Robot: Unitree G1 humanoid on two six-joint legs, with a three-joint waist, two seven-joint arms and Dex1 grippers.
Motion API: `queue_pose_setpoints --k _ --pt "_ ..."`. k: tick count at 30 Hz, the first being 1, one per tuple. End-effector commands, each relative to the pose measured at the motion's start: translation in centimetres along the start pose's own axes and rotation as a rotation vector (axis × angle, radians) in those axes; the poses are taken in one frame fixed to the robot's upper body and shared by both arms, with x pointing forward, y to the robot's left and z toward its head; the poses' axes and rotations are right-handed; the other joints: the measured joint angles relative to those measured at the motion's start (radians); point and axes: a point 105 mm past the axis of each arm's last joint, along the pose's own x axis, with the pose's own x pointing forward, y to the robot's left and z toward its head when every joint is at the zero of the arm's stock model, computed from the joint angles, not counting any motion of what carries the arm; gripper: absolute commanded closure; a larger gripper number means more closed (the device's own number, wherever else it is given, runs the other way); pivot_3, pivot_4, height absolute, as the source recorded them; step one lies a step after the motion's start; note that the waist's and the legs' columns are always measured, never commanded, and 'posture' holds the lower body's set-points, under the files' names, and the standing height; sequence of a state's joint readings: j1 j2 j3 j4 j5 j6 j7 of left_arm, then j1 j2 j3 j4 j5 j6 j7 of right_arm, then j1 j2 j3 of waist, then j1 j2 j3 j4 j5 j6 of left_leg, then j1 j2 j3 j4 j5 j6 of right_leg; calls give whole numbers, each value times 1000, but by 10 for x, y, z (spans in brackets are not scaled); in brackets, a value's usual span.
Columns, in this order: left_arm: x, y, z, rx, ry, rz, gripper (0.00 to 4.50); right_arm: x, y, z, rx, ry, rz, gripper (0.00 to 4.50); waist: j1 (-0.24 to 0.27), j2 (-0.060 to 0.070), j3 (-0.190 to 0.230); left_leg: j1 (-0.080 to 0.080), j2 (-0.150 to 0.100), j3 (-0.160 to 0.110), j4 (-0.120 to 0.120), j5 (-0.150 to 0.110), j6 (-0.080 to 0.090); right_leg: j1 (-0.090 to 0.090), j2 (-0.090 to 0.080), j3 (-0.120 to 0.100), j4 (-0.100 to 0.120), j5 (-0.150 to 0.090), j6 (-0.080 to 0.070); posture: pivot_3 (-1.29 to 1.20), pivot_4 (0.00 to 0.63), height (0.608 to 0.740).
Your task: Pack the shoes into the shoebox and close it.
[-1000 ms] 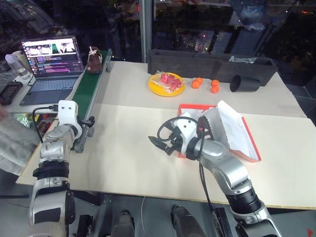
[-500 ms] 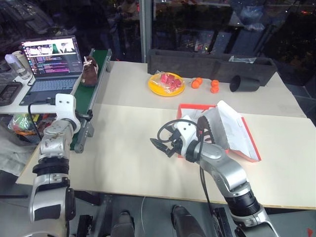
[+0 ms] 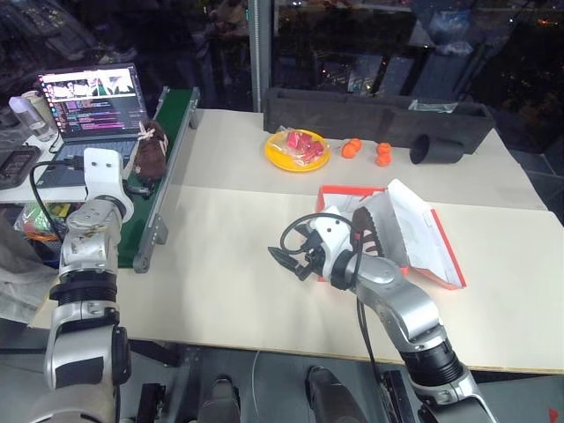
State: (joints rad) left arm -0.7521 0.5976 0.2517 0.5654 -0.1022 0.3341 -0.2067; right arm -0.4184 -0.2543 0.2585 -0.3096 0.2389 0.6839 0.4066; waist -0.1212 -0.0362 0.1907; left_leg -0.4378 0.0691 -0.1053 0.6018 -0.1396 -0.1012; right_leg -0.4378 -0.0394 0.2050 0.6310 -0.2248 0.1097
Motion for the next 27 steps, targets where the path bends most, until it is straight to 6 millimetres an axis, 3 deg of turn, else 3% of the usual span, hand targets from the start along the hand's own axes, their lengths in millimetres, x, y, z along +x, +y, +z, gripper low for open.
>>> queue_pose_setpoints --k 1,7,15,20,23,26,27 --pt "-1 6 22 19 -71 22 0 -2 -2 9 -6 -33 -15 95 0 0 0 0 0 0 0 0 0 0 0 0 0 0 0 0 150 740" --pt "2 8 5 30 1 40 0 -3 -3 12 1 -45 -21 95 0 0 0 0 0 0 0 0 0 0 0 0 0 0 0 0 150 740" --pt "1 -25 -49 -23 246 -71 0 -3 -5 22 14 -82 -31 95 3 0 0 0 0 0 0 0 0 0 0 0 1 0 0 0 150 740" --pt "0 -30 -48 -70 250 -71 0 -4 -6 24 12 -84 -34 95 6 0 0 11 0 0 0 0 0 10 0 0 1 -1 0 0 150 740" --pt "1 -31 -42 -88 225 -70 640 -4 -7 25 12 -87 -40 0 8 0 -1 15 0 0 0 0 0 14 0 0 0 -1 0 0 150 740" --pt "2 -30 -37 -113 199 -65 1615 -4 -9 25 14 -89 -45 0 13 0 -1 14 0 0 0 0 0 14 0 0 0 -2 -2 0 150 740" --pt "2 -31 -34 -125 189 -65 1615 -4 -9 26 15 -90 -46 0 13 0 -1 14 0 0 0 0 0 14 0 0 0 -2 -2 0 150 740"
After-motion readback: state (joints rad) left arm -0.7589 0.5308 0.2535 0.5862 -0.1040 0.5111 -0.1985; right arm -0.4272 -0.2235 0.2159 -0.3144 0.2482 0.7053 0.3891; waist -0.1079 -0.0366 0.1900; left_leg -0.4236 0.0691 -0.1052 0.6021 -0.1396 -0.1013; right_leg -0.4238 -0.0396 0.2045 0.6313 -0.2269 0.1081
